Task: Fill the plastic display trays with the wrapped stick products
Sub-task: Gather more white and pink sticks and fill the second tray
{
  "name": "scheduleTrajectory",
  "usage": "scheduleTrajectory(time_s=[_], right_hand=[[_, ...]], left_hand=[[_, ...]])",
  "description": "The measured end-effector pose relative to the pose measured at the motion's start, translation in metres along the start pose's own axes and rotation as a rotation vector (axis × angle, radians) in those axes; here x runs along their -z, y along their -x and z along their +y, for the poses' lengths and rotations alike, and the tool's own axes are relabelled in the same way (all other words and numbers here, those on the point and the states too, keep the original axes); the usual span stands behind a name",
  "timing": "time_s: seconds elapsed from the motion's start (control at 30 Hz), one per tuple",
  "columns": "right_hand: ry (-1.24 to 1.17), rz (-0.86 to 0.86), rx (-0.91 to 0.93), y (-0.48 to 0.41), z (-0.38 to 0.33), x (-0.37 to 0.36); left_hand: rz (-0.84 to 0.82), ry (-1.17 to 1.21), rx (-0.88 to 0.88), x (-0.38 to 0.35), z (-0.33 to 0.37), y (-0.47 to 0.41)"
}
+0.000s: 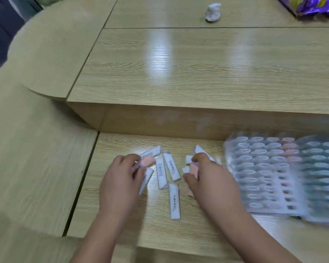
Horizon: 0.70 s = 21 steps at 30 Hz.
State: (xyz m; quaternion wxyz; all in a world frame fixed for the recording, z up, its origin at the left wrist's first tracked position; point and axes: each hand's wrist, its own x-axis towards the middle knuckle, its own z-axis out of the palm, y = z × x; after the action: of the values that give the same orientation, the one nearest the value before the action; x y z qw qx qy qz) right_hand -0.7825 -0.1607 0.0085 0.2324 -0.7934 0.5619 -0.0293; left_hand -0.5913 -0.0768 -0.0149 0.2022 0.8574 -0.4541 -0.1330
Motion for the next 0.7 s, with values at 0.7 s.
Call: scheduleTrajectory(time_s=[0.7], right_hand=[[-0.449,0.442,-0.027,0.040,0.171,0.144]], left_hand=[[-0.200,0.748,-0.278,-0.002,0.206,0.052]])
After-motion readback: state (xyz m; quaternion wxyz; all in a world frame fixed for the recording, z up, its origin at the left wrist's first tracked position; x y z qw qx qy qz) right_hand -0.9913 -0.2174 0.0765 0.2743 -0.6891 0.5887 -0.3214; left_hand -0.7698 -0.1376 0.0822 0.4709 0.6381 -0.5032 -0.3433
